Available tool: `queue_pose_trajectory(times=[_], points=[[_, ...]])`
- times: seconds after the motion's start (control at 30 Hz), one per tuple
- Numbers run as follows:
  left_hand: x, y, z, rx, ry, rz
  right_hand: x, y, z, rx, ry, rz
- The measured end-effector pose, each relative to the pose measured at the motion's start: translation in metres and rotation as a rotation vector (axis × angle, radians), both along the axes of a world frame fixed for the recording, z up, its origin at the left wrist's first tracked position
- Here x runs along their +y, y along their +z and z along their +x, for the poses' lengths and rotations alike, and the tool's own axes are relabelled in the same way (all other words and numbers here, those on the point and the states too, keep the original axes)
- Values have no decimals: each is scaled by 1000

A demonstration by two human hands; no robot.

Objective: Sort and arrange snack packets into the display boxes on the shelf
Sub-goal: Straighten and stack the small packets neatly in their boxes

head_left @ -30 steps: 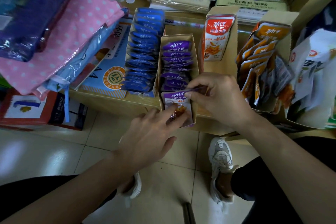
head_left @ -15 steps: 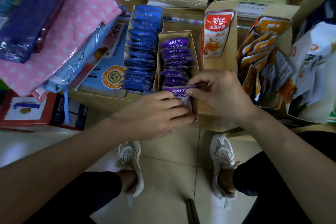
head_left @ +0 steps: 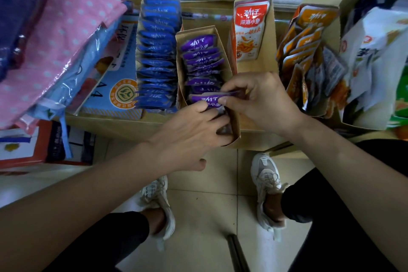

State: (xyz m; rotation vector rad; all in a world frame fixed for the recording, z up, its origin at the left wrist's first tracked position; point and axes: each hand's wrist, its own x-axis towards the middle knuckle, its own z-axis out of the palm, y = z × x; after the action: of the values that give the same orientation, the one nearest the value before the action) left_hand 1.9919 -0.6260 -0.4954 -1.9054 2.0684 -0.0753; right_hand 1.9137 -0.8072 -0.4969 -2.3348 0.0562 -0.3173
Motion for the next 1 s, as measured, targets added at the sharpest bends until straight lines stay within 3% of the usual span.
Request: queue_pose_trajectory(times=[0.2, 0.4, 0.57, 0.73, 0.87, 1.0], points=[[-4, -3, 0, 25, 4, -42, -3, -1, -1, 19, -12, 20], [7, -9, 23, 195, -71, -60, -3, -1, -1, 19, -23, 47], [23, -19, 24, 240, -157, -293, -2, 1, -4, 17, 11, 23], [32, -2, 26, 348, 219, -794, -4, 3, -4, 19, 39, 16], [19, 13, 33, 369, 449, -700, 1, 2, -6, -20, 1, 45], [4, 11, 29, 352, 515, -718, 18, -1, -16, -137, -200, 28]])
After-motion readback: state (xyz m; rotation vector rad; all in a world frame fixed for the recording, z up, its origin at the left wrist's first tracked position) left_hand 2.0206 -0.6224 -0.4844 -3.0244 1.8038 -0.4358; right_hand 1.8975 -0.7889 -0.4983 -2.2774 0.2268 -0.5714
